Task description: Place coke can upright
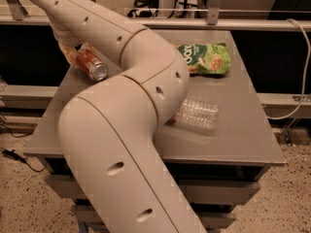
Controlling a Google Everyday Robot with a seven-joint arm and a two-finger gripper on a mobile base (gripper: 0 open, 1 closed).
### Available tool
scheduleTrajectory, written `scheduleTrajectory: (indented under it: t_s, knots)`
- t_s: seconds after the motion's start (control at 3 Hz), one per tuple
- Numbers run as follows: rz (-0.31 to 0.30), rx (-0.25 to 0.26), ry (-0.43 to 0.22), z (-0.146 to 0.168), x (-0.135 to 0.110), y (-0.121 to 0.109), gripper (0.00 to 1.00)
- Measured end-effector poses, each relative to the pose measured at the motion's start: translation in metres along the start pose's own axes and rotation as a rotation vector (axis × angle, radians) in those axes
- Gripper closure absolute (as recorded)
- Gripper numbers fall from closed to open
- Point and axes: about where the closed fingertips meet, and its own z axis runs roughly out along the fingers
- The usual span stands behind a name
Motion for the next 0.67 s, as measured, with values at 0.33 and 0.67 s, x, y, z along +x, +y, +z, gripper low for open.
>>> scheduleTrajectory:
  t_s: [0.33, 0.67]
  knots:
    - [-0.001, 0.001, -0.018, -0.0060, -0.0050, 0.0006, 0.79]
    - [-0.009, -0.007, -0.053, -0.0159, -0.0099, -0.0008, 0.99]
